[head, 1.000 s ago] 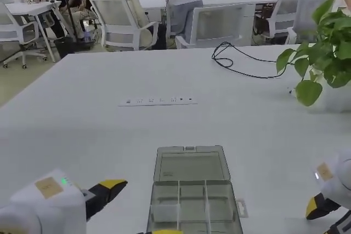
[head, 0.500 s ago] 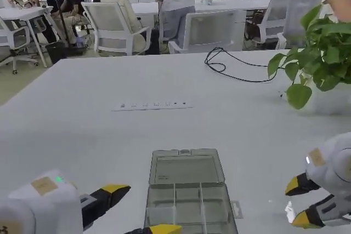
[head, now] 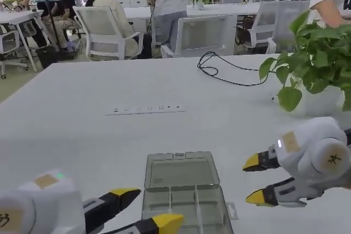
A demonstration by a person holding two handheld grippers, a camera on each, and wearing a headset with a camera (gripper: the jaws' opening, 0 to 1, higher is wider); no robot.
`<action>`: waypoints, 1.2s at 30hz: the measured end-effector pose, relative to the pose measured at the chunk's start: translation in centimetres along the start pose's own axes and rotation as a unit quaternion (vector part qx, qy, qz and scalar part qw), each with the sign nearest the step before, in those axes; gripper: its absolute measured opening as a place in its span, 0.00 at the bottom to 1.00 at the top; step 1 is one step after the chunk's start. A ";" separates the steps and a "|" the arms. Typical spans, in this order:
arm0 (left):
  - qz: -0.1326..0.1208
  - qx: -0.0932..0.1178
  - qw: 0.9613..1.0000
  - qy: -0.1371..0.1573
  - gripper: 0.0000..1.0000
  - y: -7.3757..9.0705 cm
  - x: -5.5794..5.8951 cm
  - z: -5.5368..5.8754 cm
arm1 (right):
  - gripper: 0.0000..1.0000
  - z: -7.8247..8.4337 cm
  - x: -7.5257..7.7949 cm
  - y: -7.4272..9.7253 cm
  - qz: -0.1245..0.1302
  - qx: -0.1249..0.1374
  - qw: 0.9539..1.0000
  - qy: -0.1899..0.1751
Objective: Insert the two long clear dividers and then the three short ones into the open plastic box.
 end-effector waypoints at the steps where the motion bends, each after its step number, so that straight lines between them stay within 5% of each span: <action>1: 0.002 0.000 1.000 0.001 0.55 -0.1 0.1 0.0 | 0.32 -0.5 0.0 -0.2 -0.001 0.004 1.000 0.004; 18: 0.019 0.000 0.998 0.051 0.40 -0.9 0.9 0.3 | 0.32 -7.0 -2.1 -2.3 -0.013 0.061 0.996 0.066; 36: 0.022 0.000 0.993 0.120 0.05 -1.1 0.2 0.3 | 0.32 -8.9 -2.5 -3.1 -0.020 0.083 0.993 0.083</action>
Point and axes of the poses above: the centre of the closed fingertips' face, and the gripper's own axes: y roughly backward along the fingers, x roughly to its right, z roughly out of its underside, the point moved 4 cm from there along y, roughly backward along the fingers, and after that the axes turned 12 degrees about -z, right-handed, at the moved point
